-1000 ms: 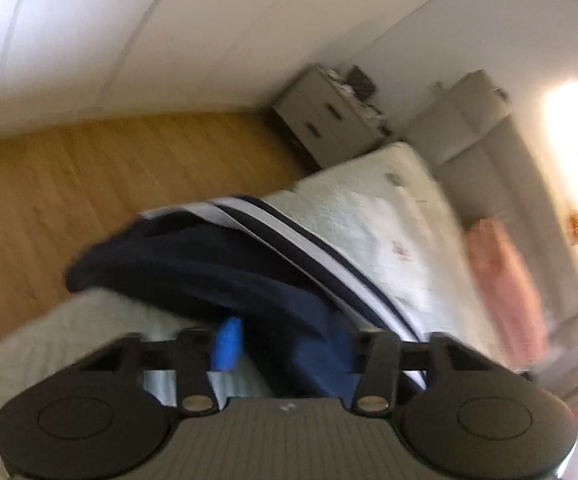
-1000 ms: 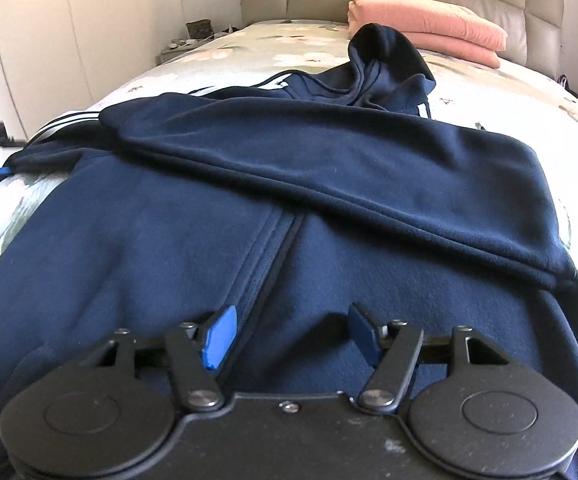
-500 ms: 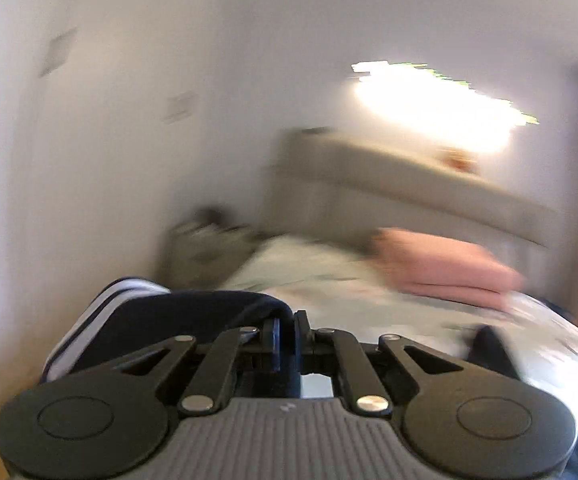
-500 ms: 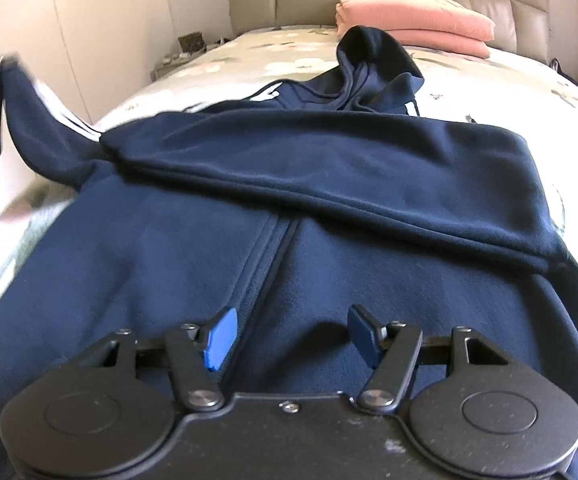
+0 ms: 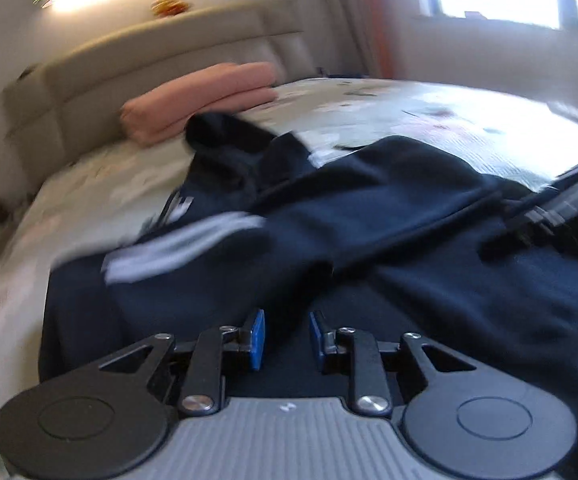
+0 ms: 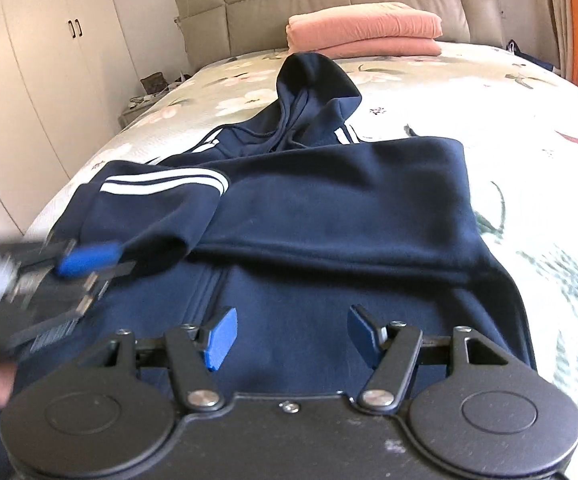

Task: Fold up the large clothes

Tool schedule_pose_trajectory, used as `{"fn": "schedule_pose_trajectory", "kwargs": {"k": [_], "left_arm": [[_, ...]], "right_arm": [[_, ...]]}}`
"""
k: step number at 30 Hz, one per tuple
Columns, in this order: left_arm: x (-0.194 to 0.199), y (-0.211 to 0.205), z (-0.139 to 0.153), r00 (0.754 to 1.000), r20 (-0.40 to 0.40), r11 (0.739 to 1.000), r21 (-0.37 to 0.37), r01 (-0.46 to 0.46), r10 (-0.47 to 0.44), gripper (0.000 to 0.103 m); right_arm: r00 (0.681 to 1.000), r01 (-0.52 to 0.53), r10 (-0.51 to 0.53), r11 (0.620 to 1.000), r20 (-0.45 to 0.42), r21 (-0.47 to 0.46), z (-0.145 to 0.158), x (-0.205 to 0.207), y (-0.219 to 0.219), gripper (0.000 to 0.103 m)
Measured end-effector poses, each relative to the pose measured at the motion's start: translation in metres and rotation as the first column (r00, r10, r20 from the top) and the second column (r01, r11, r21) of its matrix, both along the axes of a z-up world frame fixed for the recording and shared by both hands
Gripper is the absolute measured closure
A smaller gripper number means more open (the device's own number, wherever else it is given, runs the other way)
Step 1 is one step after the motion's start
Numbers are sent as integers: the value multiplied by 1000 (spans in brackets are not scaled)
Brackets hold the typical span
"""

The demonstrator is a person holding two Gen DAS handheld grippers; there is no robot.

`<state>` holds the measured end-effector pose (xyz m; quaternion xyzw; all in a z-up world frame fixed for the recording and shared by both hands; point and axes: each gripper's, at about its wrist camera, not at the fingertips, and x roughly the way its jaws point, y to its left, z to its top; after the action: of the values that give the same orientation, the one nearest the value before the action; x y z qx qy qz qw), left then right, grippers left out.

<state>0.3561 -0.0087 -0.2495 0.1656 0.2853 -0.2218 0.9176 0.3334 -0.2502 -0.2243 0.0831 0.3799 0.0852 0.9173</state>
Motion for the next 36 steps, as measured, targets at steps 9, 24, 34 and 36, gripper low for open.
{"fn": "schedule_pose_trajectory", "kwargs": {"k": [9, 24, 34, 36], "left_arm": [[-6, 80, -15, 959, -154, 931, -246, -270, 237, 56], [-14, 122, -24, 951, -176, 844, -439, -308, 255, 52], [-16, 122, -23, 952, -161, 852, -426, -305, 260, 52], [-17, 121, -22, 952, -159, 854, -422, -305, 261, 52]], "right_arm": [[982, -182, 174, 978, 79, 105, 26, 66, 91, 23], [911, -411, 411, 911, 12, 25, 15, 113, 208, 18], [937, -348, 349, 937, 9, -36, -4, 121, 225, 57], [938, -344, 345, 939, 21, -21, -2, 119, 222, 82]]}}
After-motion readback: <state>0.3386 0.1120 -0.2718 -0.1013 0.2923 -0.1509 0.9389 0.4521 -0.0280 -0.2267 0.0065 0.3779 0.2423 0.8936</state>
